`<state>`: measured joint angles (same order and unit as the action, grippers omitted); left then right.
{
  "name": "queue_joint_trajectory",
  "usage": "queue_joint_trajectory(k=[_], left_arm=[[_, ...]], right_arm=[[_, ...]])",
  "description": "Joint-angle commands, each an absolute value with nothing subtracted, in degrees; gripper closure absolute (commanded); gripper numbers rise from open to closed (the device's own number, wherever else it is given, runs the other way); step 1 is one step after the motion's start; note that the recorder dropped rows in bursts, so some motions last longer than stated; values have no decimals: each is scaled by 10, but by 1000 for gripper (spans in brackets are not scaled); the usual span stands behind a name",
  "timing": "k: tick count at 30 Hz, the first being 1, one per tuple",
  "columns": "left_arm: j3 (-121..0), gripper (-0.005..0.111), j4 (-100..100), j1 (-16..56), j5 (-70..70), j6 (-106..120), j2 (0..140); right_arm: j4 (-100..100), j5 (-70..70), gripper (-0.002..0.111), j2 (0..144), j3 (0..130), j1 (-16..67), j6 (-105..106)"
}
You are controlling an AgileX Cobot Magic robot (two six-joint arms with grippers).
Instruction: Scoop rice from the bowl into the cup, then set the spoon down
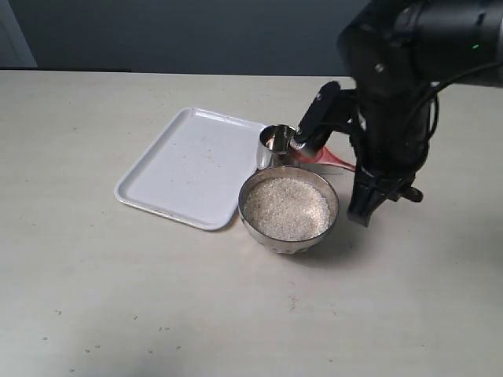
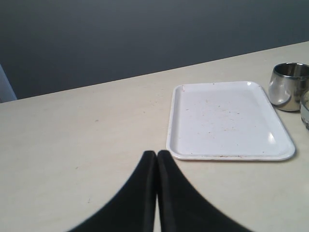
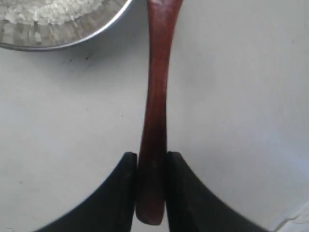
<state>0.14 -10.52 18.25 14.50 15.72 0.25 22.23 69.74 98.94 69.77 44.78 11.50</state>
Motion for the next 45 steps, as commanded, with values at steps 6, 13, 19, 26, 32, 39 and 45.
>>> queue_joint_trajectory(k=[6, 13, 19, 26, 32, 39, 45], left_arm=[[0, 106, -104, 185, 138, 156, 0], [0, 106, -104, 185, 138, 156, 0], [0, 106, -104, 185, 138, 156, 0], [0, 106, -104, 185, 138, 156, 0], [0, 106, -104, 185, 138, 156, 0], [0, 106, -104, 185, 138, 156, 0], [0, 106, -104, 185, 138, 156, 0]], right_arm=[[352, 700, 109, 1068, 701, 506, 74], [398, 700, 109, 1089, 701, 545, 25], [414, 700, 109, 1096, 701, 575, 14], [423, 700, 109, 1096, 700, 578, 4], [432, 700, 109, 1096, 700, 578, -5], [420, 700, 109, 1096, 700, 578, -5], [434, 700, 109, 1096, 674, 578, -5]])
